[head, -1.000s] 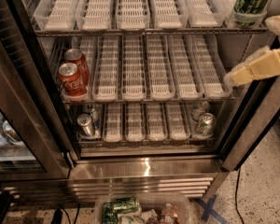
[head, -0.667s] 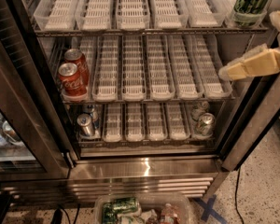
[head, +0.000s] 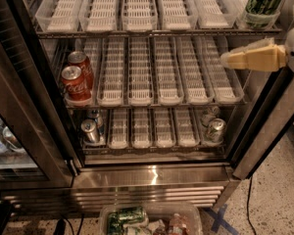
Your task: Pick green can from top shelf of fridge
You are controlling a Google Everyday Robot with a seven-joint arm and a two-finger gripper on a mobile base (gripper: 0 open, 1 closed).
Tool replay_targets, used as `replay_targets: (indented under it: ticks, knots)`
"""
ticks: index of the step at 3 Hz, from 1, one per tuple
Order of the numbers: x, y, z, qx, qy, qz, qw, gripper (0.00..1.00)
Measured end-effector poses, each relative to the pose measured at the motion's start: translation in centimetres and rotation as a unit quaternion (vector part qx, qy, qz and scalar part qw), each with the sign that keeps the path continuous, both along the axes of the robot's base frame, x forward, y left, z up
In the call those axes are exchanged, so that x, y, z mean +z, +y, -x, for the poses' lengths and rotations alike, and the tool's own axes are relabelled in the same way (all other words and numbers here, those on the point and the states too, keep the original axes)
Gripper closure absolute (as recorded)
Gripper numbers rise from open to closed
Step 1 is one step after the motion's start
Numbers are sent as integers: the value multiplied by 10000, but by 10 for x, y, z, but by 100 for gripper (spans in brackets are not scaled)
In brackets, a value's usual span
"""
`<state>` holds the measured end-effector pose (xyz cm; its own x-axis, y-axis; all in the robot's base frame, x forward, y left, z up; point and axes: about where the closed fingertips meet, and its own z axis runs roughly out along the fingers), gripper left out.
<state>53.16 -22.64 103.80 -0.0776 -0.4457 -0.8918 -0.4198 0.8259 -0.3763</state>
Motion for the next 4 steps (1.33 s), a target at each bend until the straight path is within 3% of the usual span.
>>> replay_targets:
  ticks: [1, 2, 4]
  knots:
    - [9, -6, -5, -511, -254, -324, 9978, 0]
    - [10, -6, -5, -517, -268, -326, 9978, 0]
    - [31, -14, -24, -783, -706, -460, 9934, 0]
